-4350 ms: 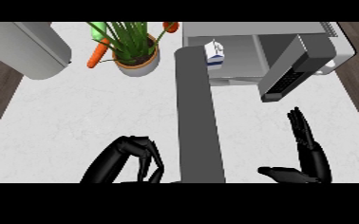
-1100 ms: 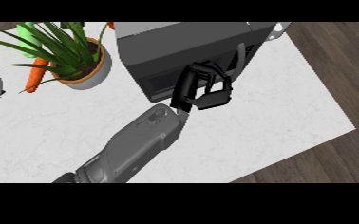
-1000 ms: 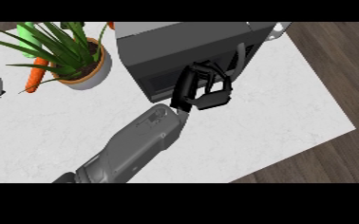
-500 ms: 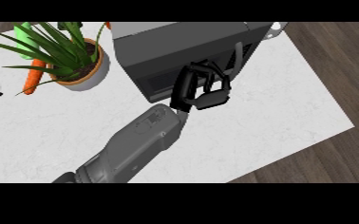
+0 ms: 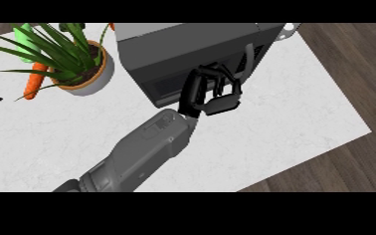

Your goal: Pick up the milk, place it into the microwave and close the microwave

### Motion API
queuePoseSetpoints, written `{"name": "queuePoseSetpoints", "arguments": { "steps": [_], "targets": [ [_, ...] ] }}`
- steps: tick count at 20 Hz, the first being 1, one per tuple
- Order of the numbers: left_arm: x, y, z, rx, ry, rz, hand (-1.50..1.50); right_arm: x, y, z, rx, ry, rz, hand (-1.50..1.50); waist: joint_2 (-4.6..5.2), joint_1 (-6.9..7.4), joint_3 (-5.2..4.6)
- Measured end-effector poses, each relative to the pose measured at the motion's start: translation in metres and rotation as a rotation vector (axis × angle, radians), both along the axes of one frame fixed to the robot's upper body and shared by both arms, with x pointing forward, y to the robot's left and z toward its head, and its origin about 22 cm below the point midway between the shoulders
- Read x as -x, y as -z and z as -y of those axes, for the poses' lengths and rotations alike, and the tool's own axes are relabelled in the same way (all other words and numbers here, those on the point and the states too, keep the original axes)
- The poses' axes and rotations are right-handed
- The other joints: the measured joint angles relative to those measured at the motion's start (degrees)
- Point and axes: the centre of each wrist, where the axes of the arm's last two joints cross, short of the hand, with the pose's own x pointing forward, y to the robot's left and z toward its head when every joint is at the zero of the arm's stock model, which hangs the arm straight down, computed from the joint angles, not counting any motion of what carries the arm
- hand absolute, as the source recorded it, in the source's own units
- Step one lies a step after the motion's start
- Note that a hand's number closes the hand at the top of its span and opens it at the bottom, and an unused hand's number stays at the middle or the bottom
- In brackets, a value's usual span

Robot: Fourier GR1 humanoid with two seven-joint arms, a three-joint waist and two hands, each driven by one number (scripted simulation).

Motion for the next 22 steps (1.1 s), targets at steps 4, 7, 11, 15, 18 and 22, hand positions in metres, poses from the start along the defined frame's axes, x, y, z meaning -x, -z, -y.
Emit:
{"name": "queuePoseSetpoints", "arguments": {
  "steps": [4, 7, 11, 15, 18, 22],
  "targets": [
    [0.000, 0.001, 0.000, 0.005, -0.003, 0.008, 1.50, -0.003, -0.007, 0.005, 0.014, 0.009, 0.006, -1.50, 0.05, -0.02, 0.07],
    [0.000, 0.001, 0.001, 0.009, -0.007, 0.012, 1.50, -0.004, -0.016, 0.012, 0.051, 0.022, 0.012, -1.50, 0.05, -0.14, 0.10],
    [0.000, 0.001, 0.001, 0.015, -0.005, 0.015, 1.50, -0.006, -0.027, 0.019, 0.087, 0.036, 0.024, -1.50, 0.10, -0.07, 0.14],
    [0.000, 0.001, 0.002, 0.020, -0.004, 0.026, 1.50, -0.009, -0.032, 0.025, 0.096, 0.043, 0.028, -1.50, 0.25, -0.02, 0.20],
    [0.000, 0.001, 0.003, 0.026, -0.001, 0.027, 1.50, -0.011, -0.032, 0.029, 0.081, 0.036, 0.021, -1.50, 0.33, 0.10, 0.26],
    [0.000, 0.001, 0.004, 0.029, -0.002, 0.036, 1.50, -0.014, -0.030, 0.035, 0.047, 0.032, 0.013, -1.50, 0.49, 0.15, 0.37]
  ]
}}
